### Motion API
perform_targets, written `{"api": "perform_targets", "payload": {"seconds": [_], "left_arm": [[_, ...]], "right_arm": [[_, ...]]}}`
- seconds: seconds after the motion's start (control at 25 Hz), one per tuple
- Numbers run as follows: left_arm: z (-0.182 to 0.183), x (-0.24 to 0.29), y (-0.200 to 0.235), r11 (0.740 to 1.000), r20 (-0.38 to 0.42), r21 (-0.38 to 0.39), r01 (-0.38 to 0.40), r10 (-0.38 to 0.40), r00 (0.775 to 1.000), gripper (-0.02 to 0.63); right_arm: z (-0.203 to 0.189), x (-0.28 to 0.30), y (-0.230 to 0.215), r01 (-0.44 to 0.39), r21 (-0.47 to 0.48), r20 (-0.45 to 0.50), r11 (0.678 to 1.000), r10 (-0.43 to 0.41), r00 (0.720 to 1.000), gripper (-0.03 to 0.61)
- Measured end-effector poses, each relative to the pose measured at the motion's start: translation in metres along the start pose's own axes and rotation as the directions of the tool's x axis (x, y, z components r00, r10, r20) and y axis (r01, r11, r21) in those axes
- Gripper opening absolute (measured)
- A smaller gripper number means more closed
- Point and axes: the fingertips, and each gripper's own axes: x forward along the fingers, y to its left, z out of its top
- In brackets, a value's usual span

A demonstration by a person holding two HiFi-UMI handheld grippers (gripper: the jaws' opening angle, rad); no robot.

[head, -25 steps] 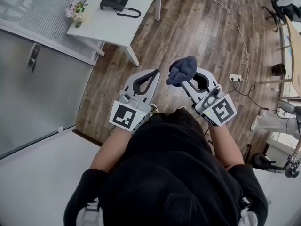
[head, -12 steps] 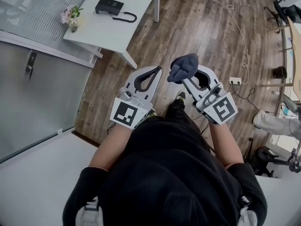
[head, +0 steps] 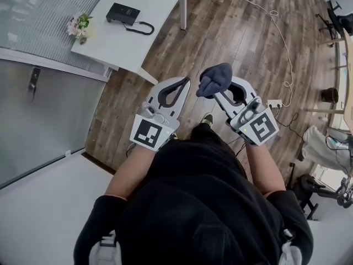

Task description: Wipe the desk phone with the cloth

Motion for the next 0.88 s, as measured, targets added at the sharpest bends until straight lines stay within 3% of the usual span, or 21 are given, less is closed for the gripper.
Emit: {"api": "perform_targets", "payload": {"seconds": [0.88], "left_arm": [[-0.001, 0.133, -0.039, 0.998, -0.021, -0.009, -0.058, 0.058, 0.998, 0.011]], "right_arm": [[0.0, -0.055, -0.126, -0.081, 0.008, 0.016, 0.997, 0.081, 0.997, 0.088]]}}
